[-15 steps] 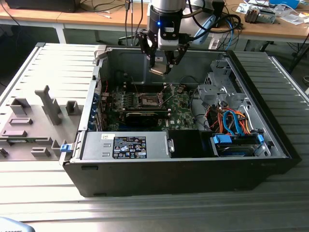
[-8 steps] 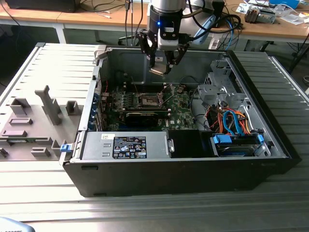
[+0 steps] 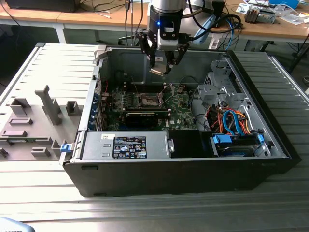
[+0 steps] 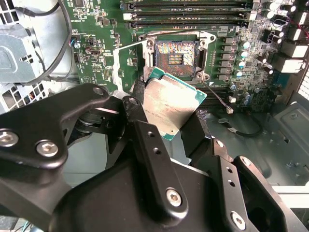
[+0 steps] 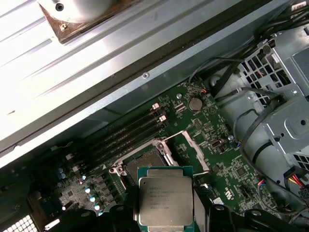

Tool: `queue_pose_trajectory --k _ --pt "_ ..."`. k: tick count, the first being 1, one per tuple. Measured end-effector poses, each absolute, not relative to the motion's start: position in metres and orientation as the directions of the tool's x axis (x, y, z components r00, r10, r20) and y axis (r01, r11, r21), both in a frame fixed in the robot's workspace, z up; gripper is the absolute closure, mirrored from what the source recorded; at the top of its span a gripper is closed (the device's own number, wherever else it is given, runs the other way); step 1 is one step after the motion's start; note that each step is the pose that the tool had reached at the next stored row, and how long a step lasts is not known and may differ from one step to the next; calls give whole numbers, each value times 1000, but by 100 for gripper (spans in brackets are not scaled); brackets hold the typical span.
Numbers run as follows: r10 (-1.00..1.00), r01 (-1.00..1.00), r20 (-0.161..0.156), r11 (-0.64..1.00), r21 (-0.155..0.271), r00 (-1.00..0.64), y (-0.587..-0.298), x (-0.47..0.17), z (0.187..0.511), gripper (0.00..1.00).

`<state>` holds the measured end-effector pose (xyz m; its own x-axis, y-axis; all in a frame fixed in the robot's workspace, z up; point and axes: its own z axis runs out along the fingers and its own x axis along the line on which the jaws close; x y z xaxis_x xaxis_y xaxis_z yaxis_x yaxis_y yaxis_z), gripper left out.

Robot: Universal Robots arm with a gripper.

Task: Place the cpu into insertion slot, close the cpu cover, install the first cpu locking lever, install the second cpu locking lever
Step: 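Place the cpu into insertion slot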

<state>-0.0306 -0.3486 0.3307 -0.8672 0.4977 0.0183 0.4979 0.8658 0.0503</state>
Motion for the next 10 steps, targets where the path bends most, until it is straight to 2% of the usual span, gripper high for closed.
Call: queue_pose_trajectory --k 10 --pt "503 503 18 863 50 -864 -349 -31 331 45"
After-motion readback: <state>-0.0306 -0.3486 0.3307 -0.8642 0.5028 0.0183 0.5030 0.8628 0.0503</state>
